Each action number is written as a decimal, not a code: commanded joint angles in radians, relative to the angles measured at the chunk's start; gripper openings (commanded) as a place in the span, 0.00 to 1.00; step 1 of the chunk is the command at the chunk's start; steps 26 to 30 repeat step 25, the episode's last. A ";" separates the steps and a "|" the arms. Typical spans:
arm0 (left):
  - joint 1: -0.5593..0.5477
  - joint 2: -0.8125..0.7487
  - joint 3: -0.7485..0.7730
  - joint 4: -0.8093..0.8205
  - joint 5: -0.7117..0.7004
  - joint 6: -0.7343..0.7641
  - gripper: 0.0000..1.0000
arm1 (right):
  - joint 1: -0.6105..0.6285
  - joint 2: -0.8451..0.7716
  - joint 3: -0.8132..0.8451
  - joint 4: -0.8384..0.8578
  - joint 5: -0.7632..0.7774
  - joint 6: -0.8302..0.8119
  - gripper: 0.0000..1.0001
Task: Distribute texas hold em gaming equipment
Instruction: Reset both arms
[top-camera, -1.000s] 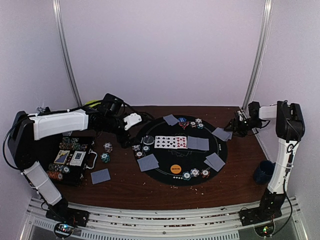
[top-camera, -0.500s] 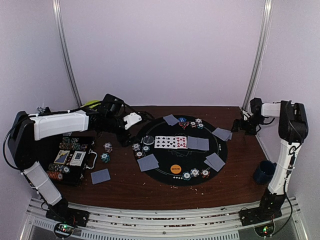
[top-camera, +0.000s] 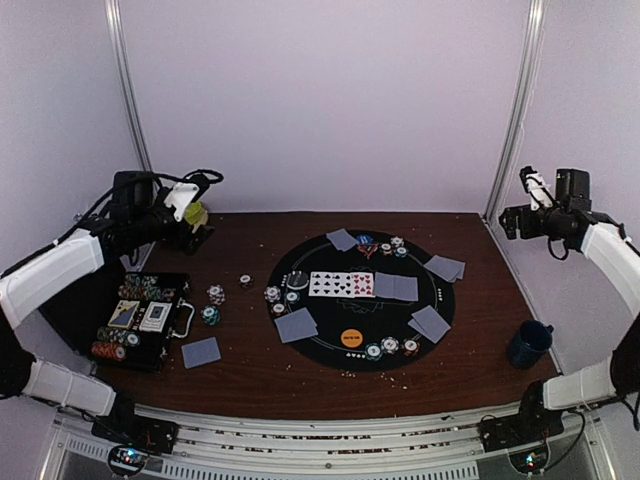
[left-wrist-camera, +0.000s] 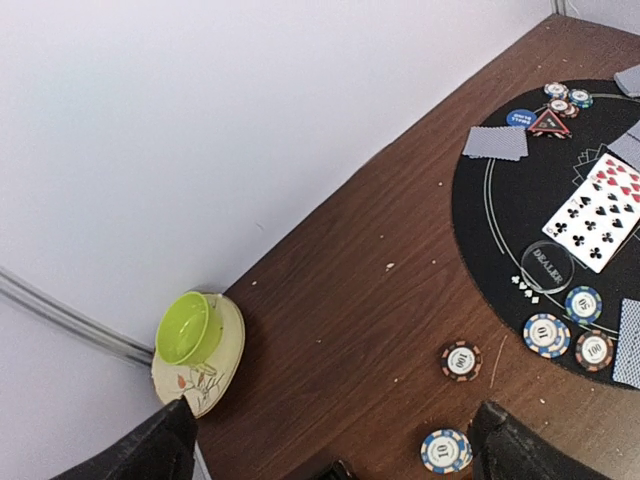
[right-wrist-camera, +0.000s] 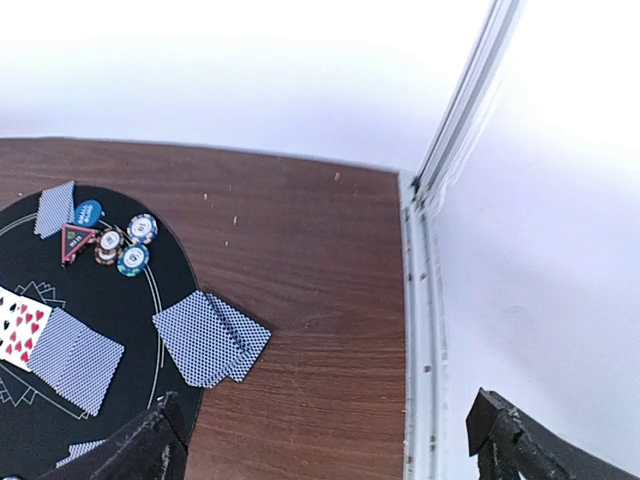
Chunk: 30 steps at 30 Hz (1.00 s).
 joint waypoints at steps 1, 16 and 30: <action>0.032 -0.174 -0.141 0.084 -0.049 -0.065 0.98 | 0.000 -0.262 -0.127 0.075 0.059 -0.048 1.00; 0.037 -0.651 -0.445 0.024 -0.056 -0.118 0.98 | 0.004 -0.769 -0.424 0.004 -0.049 -0.038 1.00; 0.037 -0.720 -0.498 0.045 -0.075 -0.105 0.98 | 0.004 -0.771 -0.440 0.024 0.010 -0.031 1.00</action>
